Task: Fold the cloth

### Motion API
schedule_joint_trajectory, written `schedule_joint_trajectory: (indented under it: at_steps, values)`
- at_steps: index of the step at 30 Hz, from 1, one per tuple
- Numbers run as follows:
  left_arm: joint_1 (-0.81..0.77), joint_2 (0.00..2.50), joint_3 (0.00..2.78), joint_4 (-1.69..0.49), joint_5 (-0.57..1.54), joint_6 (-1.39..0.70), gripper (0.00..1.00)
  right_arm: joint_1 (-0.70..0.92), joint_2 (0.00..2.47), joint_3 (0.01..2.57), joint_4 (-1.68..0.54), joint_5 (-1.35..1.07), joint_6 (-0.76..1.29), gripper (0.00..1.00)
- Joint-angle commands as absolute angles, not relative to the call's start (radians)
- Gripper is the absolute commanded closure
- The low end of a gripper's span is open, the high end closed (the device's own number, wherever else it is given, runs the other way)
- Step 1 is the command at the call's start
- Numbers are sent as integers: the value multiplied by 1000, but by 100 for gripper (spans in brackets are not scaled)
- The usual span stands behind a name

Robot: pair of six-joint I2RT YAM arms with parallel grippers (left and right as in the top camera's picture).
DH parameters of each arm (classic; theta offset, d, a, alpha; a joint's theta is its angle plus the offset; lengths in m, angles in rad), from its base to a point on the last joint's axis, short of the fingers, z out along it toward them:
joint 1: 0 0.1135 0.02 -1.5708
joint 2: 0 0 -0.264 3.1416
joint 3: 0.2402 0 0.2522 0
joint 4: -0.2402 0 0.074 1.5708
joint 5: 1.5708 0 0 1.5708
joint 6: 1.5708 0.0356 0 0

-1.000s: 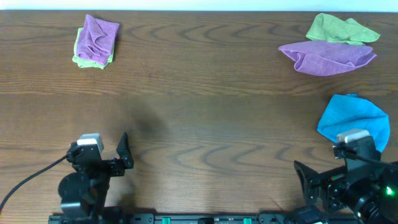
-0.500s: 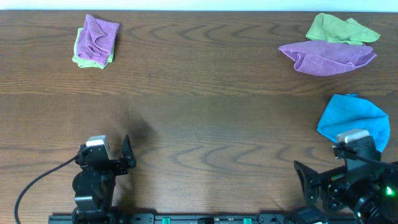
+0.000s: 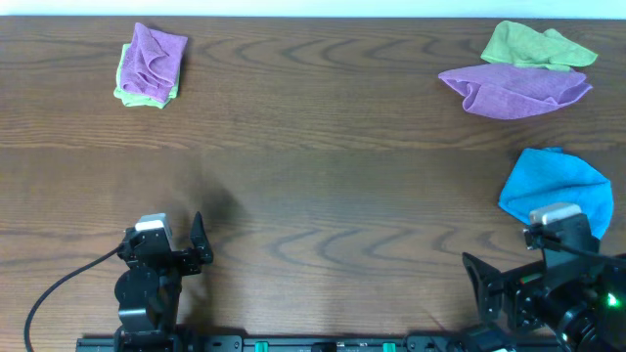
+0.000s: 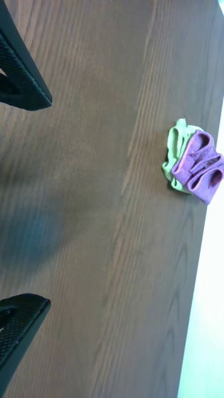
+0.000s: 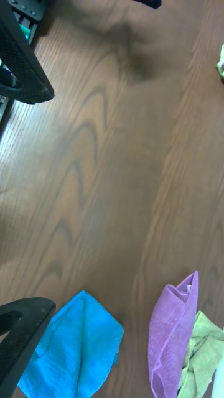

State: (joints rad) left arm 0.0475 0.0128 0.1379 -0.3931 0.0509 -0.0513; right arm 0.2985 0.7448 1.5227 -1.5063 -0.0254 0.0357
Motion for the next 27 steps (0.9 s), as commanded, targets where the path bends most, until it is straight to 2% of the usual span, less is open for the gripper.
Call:
schedule_joint_trajectory:
  at_steps: [1, 21, 24, 27]
  values:
    - [43, 4, 115, -391, 34, -32, 5, 302, 745, 1521, -1508, -18, 28, 1]
    - [43, 4, 115, -391, 34, -32, 5, 302, 745, 1521, -1505, -7, 22, 1]
    - [43, 4, 115, -391, 34, -32, 4, 285, 735, 1514, -1468, 72, -37, 1]
    - [43, 4, 115, -391, 34, -32, 4, 202, 658, 1425, -1327, 63, -97, 1]
